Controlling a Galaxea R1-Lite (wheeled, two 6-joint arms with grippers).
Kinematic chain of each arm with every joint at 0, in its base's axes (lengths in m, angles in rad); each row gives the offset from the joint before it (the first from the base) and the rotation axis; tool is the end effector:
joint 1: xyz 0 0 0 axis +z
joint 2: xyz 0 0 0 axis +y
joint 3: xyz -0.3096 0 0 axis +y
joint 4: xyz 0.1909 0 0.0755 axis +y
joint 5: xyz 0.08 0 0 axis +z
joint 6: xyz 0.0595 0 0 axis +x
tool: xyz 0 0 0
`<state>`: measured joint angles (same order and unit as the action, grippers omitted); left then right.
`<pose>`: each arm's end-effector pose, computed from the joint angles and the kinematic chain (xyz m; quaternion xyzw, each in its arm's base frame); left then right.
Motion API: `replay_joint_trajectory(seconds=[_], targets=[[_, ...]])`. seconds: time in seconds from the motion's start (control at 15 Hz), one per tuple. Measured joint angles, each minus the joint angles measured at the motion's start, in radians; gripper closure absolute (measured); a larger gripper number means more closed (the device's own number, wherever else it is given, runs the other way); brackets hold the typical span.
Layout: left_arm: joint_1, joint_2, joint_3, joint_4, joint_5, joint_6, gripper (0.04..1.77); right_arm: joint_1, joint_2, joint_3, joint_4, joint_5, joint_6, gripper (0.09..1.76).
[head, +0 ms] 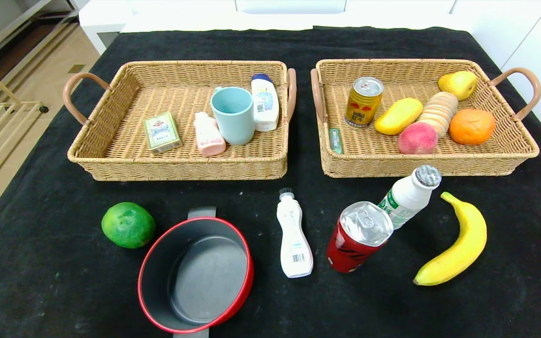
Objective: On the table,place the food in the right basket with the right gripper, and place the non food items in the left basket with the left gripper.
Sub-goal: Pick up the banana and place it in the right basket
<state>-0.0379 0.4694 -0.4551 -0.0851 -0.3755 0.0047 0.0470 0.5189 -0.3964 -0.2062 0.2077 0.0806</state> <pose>0.0500 -0.0237 0.2224 0.0082 -0.0354 -0.2050 0.9781 0.0669 0.0154 0.2167 0.0366 -0.0366 0.1285 0.9904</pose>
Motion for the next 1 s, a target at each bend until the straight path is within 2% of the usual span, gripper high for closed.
replay_joint_trajectory(seconds=[0.13, 0.27, 0.4, 0.53, 0.73, 1.0], targets=[[-0.043, 0.102, -0.057, -0.003, -0.025, 0.022, 0.09, 0.053, 0.100, -0.048, -0.019, 0.015, -0.007, 0.14], [-0.117, 0.194, -0.106, -0.007, -0.030, 0.030, 0.09, 0.153, 0.185, -0.090, -0.023, -0.006, -0.008, 0.14], [-0.194, 0.284, -0.144, -0.022, -0.030, 0.049, 0.09, 0.280, 0.270, -0.121, -0.028, -0.087, -0.009, 0.14], [-0.237, 0.375, -0.164, -0.084, -0.030, 0.060, 0.09, 0.376, 0.358, -0.138, -0.082, -0.168, -0.008, 0.14], [-0.273, 0.503, -0.171, -0.197, -0.029, 0.059, 0.09, 0.426, 0.460, -0.146, -0.147, -0.198, -0.008, 0.14], [-0.314, 0.569, -0.165, -0.206, -0.026, 0.061, 0.09, 0.447, 0.521, -0.146, -0.156, -0.200, -0.007, 0.14]])
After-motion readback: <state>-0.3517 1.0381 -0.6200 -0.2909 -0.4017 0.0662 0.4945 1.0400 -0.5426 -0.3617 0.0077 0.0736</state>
